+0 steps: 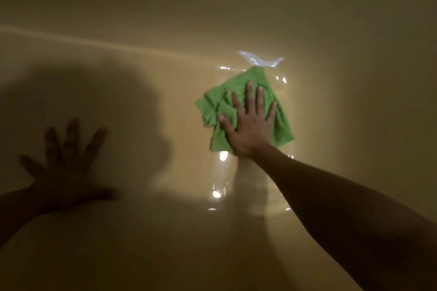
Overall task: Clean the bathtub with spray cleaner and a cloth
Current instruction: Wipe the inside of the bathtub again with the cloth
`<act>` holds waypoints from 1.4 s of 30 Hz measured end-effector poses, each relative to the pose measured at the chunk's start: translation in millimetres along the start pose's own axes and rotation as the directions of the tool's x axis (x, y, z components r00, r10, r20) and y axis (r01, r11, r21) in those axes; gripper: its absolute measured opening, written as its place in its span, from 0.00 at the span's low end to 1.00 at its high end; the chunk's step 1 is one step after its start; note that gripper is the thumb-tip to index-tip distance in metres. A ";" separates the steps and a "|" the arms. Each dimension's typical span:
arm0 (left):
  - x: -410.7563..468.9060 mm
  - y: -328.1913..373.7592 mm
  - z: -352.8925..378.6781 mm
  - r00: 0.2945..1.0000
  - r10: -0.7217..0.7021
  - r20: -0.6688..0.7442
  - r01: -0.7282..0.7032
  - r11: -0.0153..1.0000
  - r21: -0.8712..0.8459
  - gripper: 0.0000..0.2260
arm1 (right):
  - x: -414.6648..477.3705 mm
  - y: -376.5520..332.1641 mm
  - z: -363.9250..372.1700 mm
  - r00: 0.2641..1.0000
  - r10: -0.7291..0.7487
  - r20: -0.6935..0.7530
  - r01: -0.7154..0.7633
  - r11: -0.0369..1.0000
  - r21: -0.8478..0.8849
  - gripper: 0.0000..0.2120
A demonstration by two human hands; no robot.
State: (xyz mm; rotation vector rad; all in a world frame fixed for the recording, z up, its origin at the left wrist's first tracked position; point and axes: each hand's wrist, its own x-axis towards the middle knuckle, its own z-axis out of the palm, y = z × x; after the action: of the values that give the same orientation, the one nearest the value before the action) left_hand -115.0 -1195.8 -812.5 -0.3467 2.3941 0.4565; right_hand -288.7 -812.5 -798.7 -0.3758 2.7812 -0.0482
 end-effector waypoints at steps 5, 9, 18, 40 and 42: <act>-7.0 13.1 -10.8 0.998 -0.035 0.057 0.035 0.999 0.002 0.68 | -79.5 -8.3 15.0 0.881 -0.443 0.166 0.462 0.881 -0.103 0.37; -13.5 18.8 -17.3 0.996 -0.040 0.082 0.040 0.999 0.006 0.67 | -132.4 40.2 19.1 0.787 -0.530 0.316 0.586 0.802 -0.116 0.39; -13.0 21.3 -20.6 0.992 -0.051 0.112 0.049 0.999 0.025 0.67 | -129.2 139.7 -5.6 0.880 -0.305 0.365 0.438 0.817 -0.374 0.40; -1.4 17.6 -33.2 0.983 0.021 0.185 -0.038 0.995 0.090 0.64 | -23.4 -72.7 13.7 0.925 -0.371 0.078 0.378 0.920 -0.108 0.39; -2.7 17.6 -35.0 0.982 0.021 0.189 -0.040 0.995 0.097 0.62 | -55.9 -64.2 18.5 0.878 -0.451 0.162 0.471 0.873 -0.126 0.40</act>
State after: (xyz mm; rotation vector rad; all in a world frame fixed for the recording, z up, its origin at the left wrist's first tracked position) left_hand -139.1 -1193.9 -781.6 -0.2124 2.2311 0.3644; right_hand -215.5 -859.5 -793.2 -1.0442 2.5118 0.0877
